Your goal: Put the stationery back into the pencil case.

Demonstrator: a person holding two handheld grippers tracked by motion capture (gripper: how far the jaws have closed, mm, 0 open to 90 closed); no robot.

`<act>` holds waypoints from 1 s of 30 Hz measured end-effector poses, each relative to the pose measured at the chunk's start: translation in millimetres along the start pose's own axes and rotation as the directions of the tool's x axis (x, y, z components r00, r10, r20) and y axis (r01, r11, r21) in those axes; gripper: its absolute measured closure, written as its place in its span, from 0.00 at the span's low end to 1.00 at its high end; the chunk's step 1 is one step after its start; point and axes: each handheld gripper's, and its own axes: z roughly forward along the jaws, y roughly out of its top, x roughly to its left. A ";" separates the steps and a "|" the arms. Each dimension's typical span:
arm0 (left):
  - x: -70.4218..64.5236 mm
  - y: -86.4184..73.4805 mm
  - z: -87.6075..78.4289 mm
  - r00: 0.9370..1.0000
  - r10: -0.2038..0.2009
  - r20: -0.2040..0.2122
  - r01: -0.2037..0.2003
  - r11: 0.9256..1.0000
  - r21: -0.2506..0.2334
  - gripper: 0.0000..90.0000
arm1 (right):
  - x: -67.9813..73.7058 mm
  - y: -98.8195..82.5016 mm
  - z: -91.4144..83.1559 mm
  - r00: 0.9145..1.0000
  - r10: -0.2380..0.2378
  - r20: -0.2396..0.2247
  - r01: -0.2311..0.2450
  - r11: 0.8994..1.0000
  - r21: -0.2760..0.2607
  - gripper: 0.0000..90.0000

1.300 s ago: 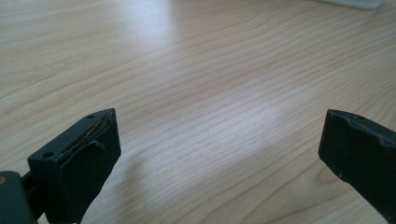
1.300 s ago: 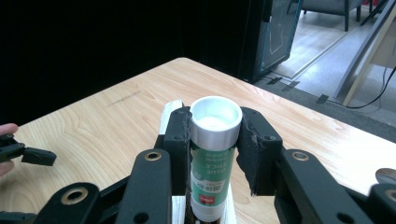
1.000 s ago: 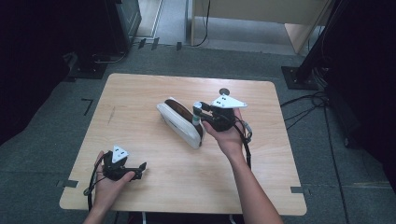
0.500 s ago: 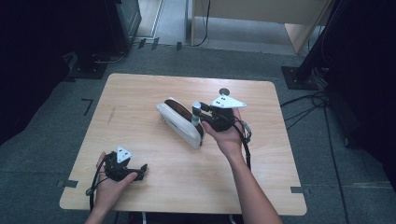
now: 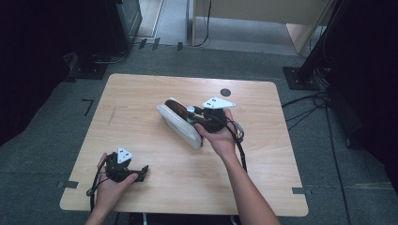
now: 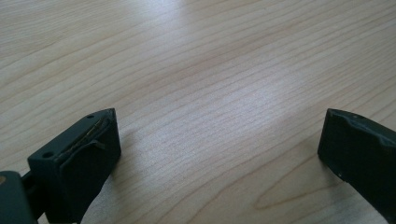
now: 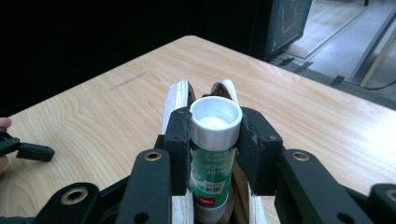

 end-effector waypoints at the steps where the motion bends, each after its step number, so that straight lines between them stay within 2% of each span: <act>1: -0.1 0.0 0.0 1.000 0.001 0.001 -0.001 1.000 -0.001 0.00 | -0.6 -0.6 1.9 1.000 0.002 0.003 -0.002 1.000 0.004 0.74; 9: -0.2 0.0 0.0 1.000 0.003 0.004 -0.003 1.000 0.000 0.00 | -2.1 -4.4 17.3 1.000 0.014 0.002 -0.014 0.998 0.062 0.73; 15: -0.3 0.0 0.2 1.000 0.004 0.006 -0.004 1.000 -0.002 0.00 | -3.3 -2.3 16.6 0.999 0.036 -0.011 -0.036 0.999 0.036 0.68; 24: -0.3 0.0 0.3 1.000 0.003 0.007 -0.003 1.000 -0.003 0.00 | -4.5 0.1 -2.4 0.999 0.042 -0.010 -0.043 0.999 -0.017 0.67; 30: -0.6 0.0 0.2 1.000 0.001 0.003 -0.001 1.000 -0.002 0.00 | -8.9 -10.3 -25.0 0.999 0.052 0.013 -0.052 0.997 -0.049 0.64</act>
